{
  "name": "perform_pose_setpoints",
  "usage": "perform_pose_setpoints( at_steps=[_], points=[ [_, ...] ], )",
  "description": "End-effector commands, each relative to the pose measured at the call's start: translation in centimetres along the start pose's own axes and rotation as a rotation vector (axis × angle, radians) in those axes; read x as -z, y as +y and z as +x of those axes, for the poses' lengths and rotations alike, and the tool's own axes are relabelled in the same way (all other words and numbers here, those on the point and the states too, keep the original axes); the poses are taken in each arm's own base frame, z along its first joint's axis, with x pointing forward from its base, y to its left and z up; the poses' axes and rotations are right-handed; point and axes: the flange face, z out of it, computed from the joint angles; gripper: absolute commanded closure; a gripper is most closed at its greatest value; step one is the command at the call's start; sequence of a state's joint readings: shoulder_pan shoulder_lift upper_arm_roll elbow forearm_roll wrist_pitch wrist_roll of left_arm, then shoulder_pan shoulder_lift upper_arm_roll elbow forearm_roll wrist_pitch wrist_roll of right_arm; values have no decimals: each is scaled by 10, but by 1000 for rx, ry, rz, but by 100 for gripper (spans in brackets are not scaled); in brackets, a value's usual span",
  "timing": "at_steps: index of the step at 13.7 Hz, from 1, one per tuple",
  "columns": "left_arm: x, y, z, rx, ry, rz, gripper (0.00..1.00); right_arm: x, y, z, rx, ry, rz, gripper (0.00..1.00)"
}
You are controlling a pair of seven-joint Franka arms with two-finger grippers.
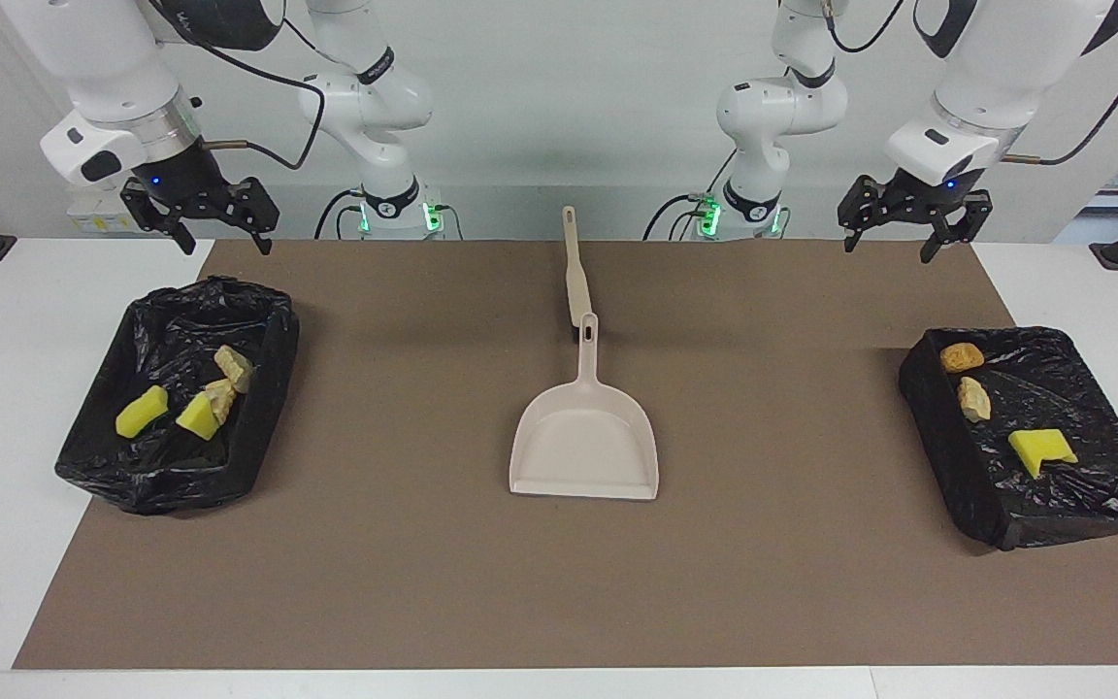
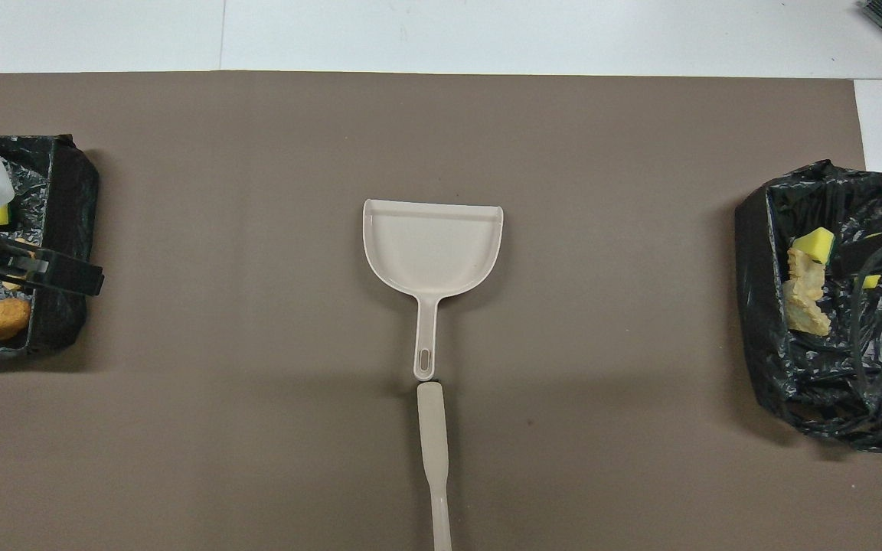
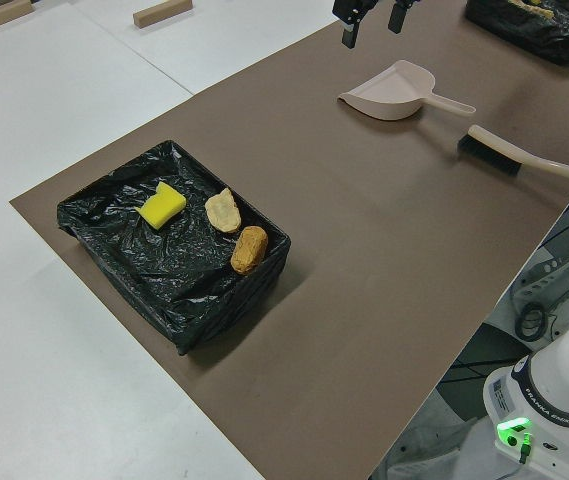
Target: Sweep and dump trash in bin
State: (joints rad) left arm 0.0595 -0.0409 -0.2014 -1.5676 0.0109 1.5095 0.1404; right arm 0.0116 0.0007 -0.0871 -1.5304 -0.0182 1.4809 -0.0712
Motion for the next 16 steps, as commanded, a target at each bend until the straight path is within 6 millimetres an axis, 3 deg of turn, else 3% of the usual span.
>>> perform_pose_setpoints(
  at_steps=[1, 5, 9, 16],
  points=[
    [12, -7, 3, -9, -8, -5, 0, 2, -2, 4, 1, 13, 19, 0],
    [17, -24, -3, 18, -2, -15, 0, 2, -2, 4, 2, 13, 19, 0],
    [22, -26, -17, -11, 1, -13, 0, 1, 1, 2, -4, 1, 22, 0],
    [21, -25, -12, 58, 14, -9, 0, 0, 2, 2, -6, 3, 22, 0]
  ],
)
